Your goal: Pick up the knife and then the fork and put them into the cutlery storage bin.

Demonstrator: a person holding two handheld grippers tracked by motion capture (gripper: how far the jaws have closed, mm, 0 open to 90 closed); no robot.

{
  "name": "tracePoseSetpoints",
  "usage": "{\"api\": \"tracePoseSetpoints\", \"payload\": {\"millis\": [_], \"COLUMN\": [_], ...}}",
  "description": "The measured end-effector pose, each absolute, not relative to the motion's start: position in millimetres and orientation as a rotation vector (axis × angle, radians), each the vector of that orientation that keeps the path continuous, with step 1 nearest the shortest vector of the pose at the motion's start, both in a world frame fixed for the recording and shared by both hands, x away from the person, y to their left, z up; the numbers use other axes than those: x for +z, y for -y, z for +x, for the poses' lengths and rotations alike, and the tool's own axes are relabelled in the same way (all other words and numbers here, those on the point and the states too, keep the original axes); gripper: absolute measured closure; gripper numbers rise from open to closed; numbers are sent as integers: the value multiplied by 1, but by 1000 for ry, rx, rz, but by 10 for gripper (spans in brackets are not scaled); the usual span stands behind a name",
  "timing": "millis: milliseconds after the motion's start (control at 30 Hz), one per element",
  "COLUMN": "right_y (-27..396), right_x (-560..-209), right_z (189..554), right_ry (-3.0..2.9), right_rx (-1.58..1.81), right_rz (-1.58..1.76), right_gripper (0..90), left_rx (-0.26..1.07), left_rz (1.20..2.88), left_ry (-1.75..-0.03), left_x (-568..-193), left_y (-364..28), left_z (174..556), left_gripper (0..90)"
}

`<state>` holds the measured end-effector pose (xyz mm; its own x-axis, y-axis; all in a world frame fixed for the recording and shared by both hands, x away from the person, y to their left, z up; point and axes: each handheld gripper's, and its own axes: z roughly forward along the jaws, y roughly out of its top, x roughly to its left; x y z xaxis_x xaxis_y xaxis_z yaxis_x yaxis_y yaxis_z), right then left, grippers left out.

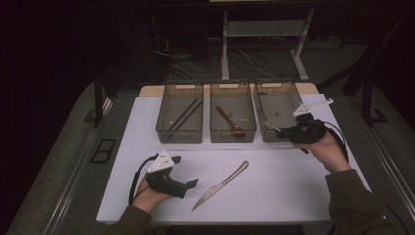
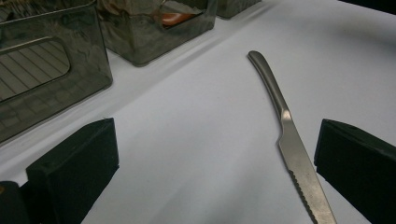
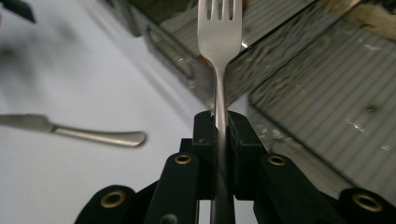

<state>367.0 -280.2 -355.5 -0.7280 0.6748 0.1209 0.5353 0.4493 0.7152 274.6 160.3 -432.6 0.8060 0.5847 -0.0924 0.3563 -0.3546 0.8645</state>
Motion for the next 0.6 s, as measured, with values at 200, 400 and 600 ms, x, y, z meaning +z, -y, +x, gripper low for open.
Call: {"api": "tracePoseSetpoints", "payload": {"millis": [200, 400, 600], "right_y": [288, 295, 299], "right_x": [-347, -345, -340], "right_z": [389, 413, 439], "right_ry": [-2455, -2396, -2361], "right_rx": [1112, 1084, 1037], "right_rz": [1148, 1245, 1317], "right_gripper": [816, 816, 815], "left_rx": [299, 324, 327], "left_rz": [1973, 1982, 1989], "left_ry": [-703, -695, -684], "left_x": [-432, -431, -431], "left_y": [-161, -160, -159], "left_z": [274, 273, 273], "left_gripper": [0, 0, 0]}}
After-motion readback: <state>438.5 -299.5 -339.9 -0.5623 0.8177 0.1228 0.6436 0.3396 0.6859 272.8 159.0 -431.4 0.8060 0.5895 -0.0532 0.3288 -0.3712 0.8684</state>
